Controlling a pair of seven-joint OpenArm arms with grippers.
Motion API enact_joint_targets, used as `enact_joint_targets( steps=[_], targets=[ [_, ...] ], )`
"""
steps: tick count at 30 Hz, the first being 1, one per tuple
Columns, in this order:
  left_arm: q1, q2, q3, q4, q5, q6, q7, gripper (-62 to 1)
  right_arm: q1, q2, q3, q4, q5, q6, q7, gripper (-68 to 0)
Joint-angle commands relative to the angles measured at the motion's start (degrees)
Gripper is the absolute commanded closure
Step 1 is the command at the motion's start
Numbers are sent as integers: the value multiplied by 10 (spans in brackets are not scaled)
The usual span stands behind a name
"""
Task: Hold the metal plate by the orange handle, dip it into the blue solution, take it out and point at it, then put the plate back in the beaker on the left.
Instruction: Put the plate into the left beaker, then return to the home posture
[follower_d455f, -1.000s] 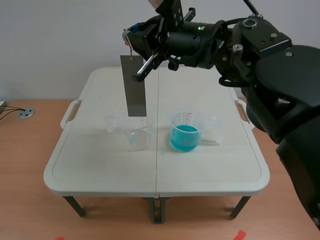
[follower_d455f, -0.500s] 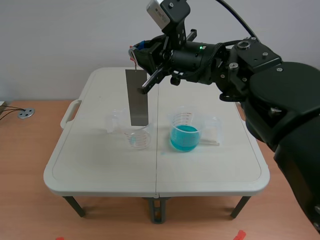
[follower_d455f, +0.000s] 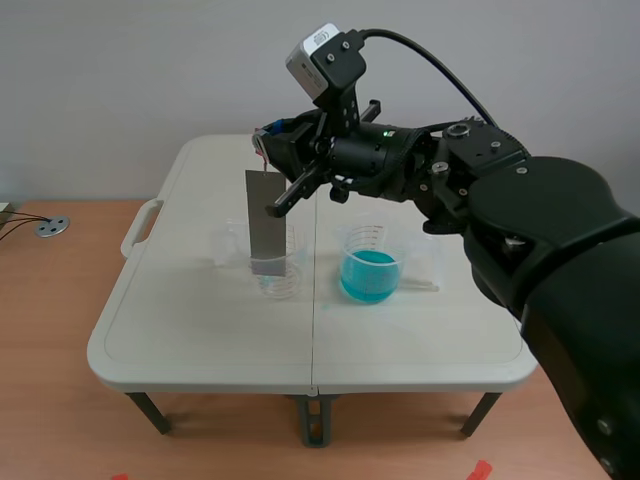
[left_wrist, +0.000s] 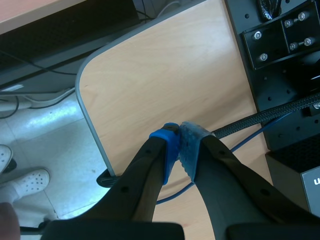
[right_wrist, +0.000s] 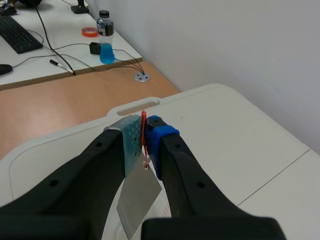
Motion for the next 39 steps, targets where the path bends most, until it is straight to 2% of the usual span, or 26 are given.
enact_joint_targets(
  steps=[1, 7, 18, 39],
  targets=[
    [-3, 4, -4, 2, -2, -1, -1, -16, 16, -2, 1, 3, 6, -1, 13, -13],
    [-15, 4, -4, 2, -2, -1, 31, -16, 13, -2, 1, -10, 2, -2, 32, -13],
    [-21, 4, -4, 2, -2, -1, 37, -16, 13, -2, 1, -47, 2, -2, 64, -13],
    [-21, 4, -4, 2, -2, -1, 36, -16, 13, -2, 1, -56, 2, -6, 70, -13]
  ],
)
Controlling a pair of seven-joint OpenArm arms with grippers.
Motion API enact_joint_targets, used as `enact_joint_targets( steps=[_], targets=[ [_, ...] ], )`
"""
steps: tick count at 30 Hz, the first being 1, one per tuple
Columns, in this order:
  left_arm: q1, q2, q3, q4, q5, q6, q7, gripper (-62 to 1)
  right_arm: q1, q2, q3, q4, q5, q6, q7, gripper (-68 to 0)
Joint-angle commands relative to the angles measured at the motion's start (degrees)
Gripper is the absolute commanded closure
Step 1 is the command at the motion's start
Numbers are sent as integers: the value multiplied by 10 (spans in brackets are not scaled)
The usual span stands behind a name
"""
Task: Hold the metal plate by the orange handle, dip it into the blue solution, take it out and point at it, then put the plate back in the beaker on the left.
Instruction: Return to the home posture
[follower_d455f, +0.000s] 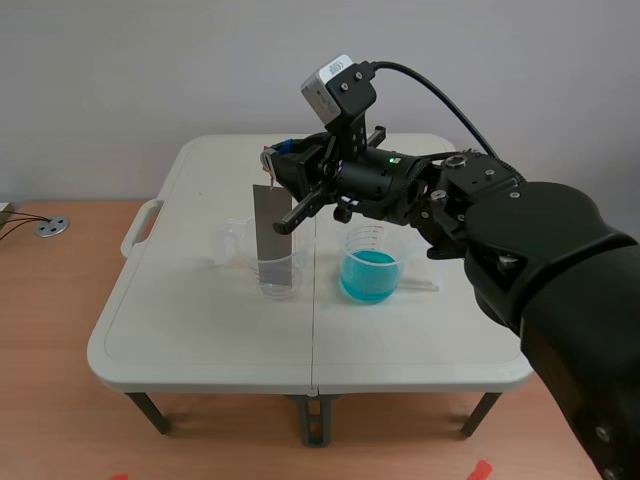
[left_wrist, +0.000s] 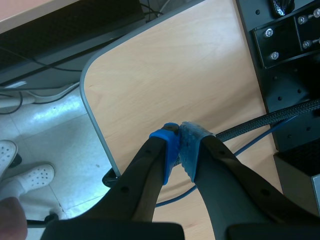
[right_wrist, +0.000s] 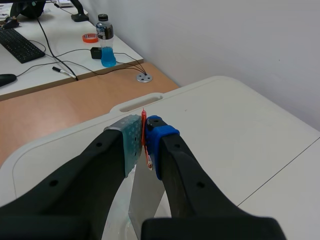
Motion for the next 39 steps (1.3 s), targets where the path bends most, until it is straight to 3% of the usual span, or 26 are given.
enact_joint_targets(
  steps=[1, 18, 22, 27, 29, 31, 32, 35, 36, 39],
  targets=[
    [1, 4, -4, 2, -2, -1, -5, -16, 13, -2, 1, 7, 6, 0, 9, -13],
    [1, 4, -4, 2, -2, -1, -5, -17, 13, 0, 1, 7, 7, 0, 11, -50],
    [1, 4, -4, 2, -2, -1, -5, -17, 13, 2, 1, 7, 7, 0, 10, -154],
    [1, 4, -4, 2, -2, -1, -5, -17, 13, 2, 1, 7, 9, 0, 19, -364],
    [1, 4, -4, 2, -2, -1, -5, -18, 13, 2, 1, 7, 9, 0, 24, -396],
    [1, 4, -4, 2, -2, -1, -5, -90, 13, 2, 1, 7, 10, 0, 26, -413],
    [1, 4, -4, 2, -2, -1, -5, -171, 13, 2, 1, 7, 12, -2, 28, -428],
    [1, 4, -4, 2, -2, -1, -4, -546, 13, 2, 1, 7, 25, -2, 28, -498],
    [2, 4, -4, 2, -2, -1, -4, -623, 13, 2, 2, 7, 26, -2, 28, -536],
    [1, 5, -4, 3, -3, -1, -4, -623, 13, 2, 2, 7, 26, -19, 28, -647]
  ],
)
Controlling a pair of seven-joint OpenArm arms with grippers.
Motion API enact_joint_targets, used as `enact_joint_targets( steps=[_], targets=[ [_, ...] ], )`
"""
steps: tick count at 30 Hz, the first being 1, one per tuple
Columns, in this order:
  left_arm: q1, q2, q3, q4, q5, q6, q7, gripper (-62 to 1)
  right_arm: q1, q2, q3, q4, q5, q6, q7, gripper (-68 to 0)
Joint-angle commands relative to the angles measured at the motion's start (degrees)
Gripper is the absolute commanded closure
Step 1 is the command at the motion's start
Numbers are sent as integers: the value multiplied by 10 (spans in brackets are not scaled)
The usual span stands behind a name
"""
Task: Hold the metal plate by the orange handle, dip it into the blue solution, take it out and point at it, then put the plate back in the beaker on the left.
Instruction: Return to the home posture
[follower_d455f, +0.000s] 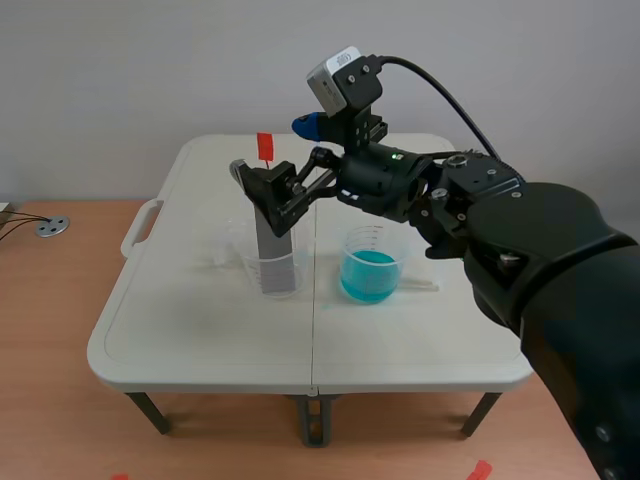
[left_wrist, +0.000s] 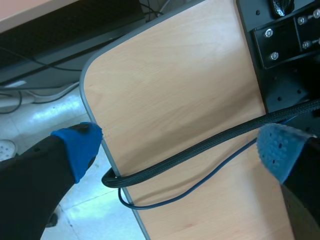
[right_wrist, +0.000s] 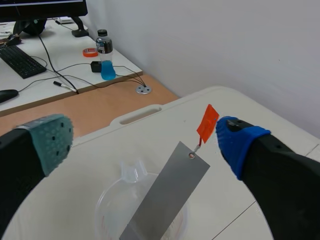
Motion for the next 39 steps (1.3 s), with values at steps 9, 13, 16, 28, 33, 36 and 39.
enact_joint_targets(
  steps=[9, 13, 16, 28, 33, 36, 39],
  targets=[
    [1, 4, -4, 3, -3, -1, -4, -623, 7, 37, 3, 8, 44, -15, 6, -665],
    [1, 8, -4, 3, -14, -1, -8, -623, 7, 61, 3, 8, 57, -18, 3, -665],
    [-2, 16, -4, 5, -38, -1, -65, -623, 7, 81, 3, 8, 74, -20, 4, -665],
    [-26, -7, -4, 226, -108, 4, -215, -623, -29, 168, 3, 60, 145, -20, -1, -665],
    [-27, -18, -4, 324, -79, 3, -201, -623, -83, 212, 7, 134, 181, -42, -9, -665],
    [-27, -18, -4, 369, -72, 3, -181, -623, -124, 226, 27, 181, 181, -46, -26, -665],
    [-27, -18, -4, 407, -58, 3, -180, -623, -170, 233, 54, 232, 181, -55, -40, -665]
  ],
)
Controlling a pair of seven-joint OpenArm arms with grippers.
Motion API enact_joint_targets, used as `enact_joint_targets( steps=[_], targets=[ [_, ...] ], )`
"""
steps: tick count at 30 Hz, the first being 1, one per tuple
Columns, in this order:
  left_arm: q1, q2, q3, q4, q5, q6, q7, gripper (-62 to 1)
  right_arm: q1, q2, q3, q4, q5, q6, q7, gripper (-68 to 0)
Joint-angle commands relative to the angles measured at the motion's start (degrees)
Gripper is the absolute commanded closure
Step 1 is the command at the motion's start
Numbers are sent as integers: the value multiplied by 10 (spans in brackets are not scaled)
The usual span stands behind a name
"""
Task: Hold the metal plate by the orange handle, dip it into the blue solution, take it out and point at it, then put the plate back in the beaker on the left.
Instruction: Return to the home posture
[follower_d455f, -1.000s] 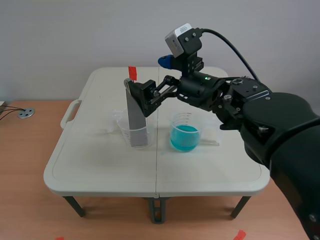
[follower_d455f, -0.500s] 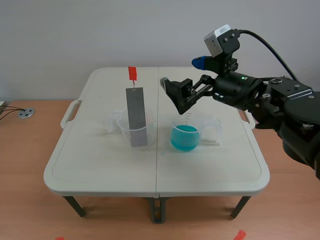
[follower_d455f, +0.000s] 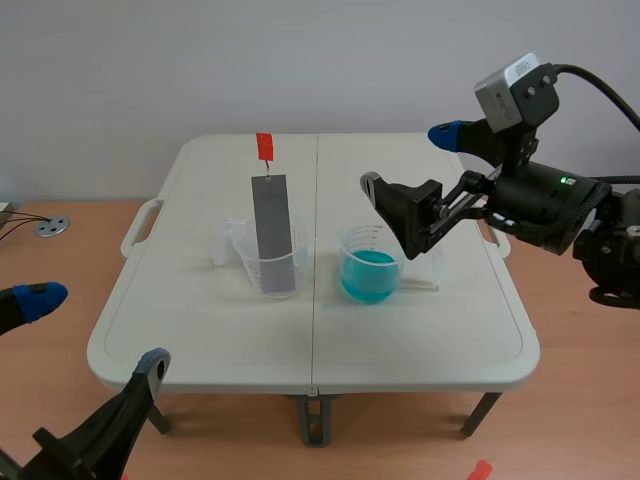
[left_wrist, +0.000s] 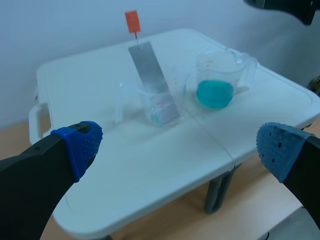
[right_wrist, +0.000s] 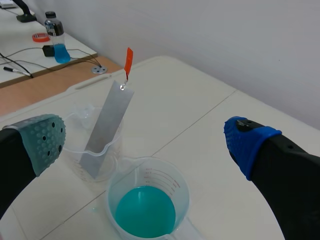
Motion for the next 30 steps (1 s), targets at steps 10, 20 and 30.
enact_joint_targets(
  steps=[10, 20, 30],
  targets=[
    [-14, 1, 28, 79, 59, -2, -10, -623, -153, 6, 90, 171, 6, -33, -49, -665],
    [-72, 2, 83, 78, 81, -2, 3, -623, -293, 6, 141, 259, -9, -43, -52, -665],
    [-84, 2, 93, 78, 81, -2, 33, -623, -400, -3, 167, 316, -9, -60, -52, -665]
  ],
)
